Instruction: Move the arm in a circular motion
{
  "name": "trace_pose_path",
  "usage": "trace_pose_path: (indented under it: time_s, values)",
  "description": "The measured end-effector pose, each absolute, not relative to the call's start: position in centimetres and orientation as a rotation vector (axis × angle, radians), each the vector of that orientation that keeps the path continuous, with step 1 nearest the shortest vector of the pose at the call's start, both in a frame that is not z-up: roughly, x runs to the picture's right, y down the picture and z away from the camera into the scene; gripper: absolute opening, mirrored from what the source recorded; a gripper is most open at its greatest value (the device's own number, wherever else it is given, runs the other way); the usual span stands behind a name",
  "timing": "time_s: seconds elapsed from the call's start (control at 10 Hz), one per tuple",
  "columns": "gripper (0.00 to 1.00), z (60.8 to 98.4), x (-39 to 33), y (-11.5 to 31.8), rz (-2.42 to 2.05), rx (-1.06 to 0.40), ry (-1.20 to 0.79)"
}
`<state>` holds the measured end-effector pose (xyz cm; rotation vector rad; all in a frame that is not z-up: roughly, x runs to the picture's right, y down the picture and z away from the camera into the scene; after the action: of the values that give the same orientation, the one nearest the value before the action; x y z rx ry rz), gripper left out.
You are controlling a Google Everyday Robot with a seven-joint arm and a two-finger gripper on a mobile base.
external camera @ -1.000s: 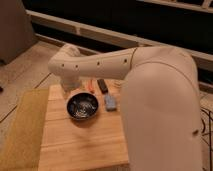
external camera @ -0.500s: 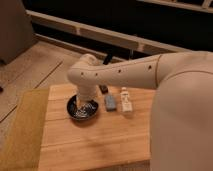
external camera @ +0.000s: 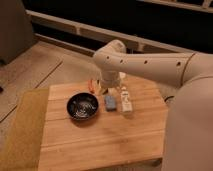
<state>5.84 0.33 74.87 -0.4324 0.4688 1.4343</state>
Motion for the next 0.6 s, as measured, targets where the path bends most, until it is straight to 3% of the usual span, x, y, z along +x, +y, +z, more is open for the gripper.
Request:
trace_pose_path:
  time_s: [0.3, 0.6]
  values:
    - [0.65, 77.8, 9.3, -3.5, 1.438, -0.423, 0.507]
    - [0.65, 80.4, 6.9, -7.4, 1.355, -0.429, 0.446]
